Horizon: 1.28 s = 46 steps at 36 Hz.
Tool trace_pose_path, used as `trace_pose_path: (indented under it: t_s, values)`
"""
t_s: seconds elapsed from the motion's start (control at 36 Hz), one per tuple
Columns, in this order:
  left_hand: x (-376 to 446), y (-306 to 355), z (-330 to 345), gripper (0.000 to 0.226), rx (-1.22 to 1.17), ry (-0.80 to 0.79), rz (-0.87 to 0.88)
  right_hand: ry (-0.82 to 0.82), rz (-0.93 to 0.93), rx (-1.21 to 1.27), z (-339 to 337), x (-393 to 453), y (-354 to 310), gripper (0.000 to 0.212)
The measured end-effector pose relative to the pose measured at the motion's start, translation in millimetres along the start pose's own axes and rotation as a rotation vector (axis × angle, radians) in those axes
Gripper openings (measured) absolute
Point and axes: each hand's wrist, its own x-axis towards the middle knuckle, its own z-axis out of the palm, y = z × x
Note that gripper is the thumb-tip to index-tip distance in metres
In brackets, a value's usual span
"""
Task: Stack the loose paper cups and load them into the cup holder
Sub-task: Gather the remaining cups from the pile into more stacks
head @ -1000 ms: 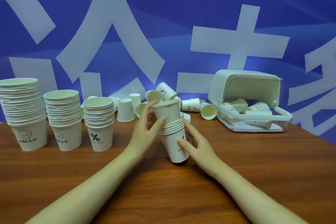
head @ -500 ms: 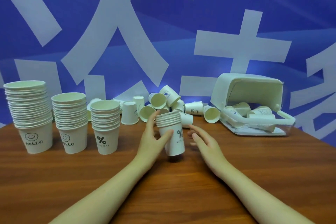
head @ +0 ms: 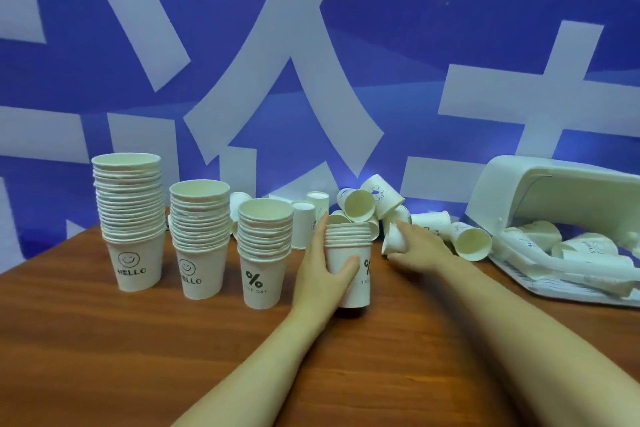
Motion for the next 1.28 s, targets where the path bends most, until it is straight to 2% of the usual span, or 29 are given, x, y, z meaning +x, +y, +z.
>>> trace_pose_path:
  t_s: [0.08,0.14,0.22,0.33,0.42,0.5,0.56,0.61,0.67,0.72,0.83,1.0,1.08,1.14,1.22,1.28]
  values:
    - [4,-4,0,0.078,-0.065,0.014,-0.04,0.117,-0.04,-0.173,12,-3,2,0.062]
    - [5,-6,1,0.078,-0.097,0.012,-0.073,0.192,0.001,-0.103,12,-11,0,0.068]
    - [4,-2,4,0.074,-0.128,0.001,-0.108,0.209,0.094,0.258,2,-34,-10,0.08]
    - [0,15,18,0.07,-0.199,-0.005,-0.132,0.409,0.161,0.745,-12,-69,-12,0.071]
    - [-12,32,37,0.07,-0.249,-0.145,-0.163,0.538,0.176,1.046,-34,-100,-10,0.063]
    - [-28,50,56,0.065,-0.298,-0.312,-0.169,0.698,0.168,1.335,-55,-125,2,0.042]
    - [-37,56,65,0.067,-0.322,-0.4,-0.183,0.799,0.236,1.572,-63,-138,10,0.03]
    - [-45,57,68,0.07,-0.302,-0.494,-0.19,0.853,0.292,1.672,-64,-147,17,0.028]
    - [-50,57,68,0.071,-0.272,-0.586,-0.18,0.824,0.311,1.646,-63,-153,21,0.039]
    - [-52,56,66,0.071,-0.263,-0.613,-0.167,0.76,0.313,1.634,-59,-155,22,0.046]
    - [-49,54,62,0.069,-0.227,-0.557,-0.133,0.572,0.234,1.562,-51,-156,14,0.037]
    - [-42,50,52,0.068,-0.138,-0.525,-0.031,0.43,0.098,1.347,-37,-162,1,0.053]
    - [-39,49,50,0.062,-0.125,-0.515,-0.007,0.378,0.071,1.317,-34,-164,-5,0.036]
    - [-37,46,49,0.064,-0.145,-0.451,-0.005,0.341,0.046,1.264,-32,-164,-6,0.027]
    - [-32,38,47,0.068,-0.137,-0.372,0.023,0.259,0.0,1.109,-29,-164,-3,0.039]
    - [-30,34,46,0.069,-0.151,-0.361,0.028,0.204,-0.013,1.093,-28,-164,-3,0.046]
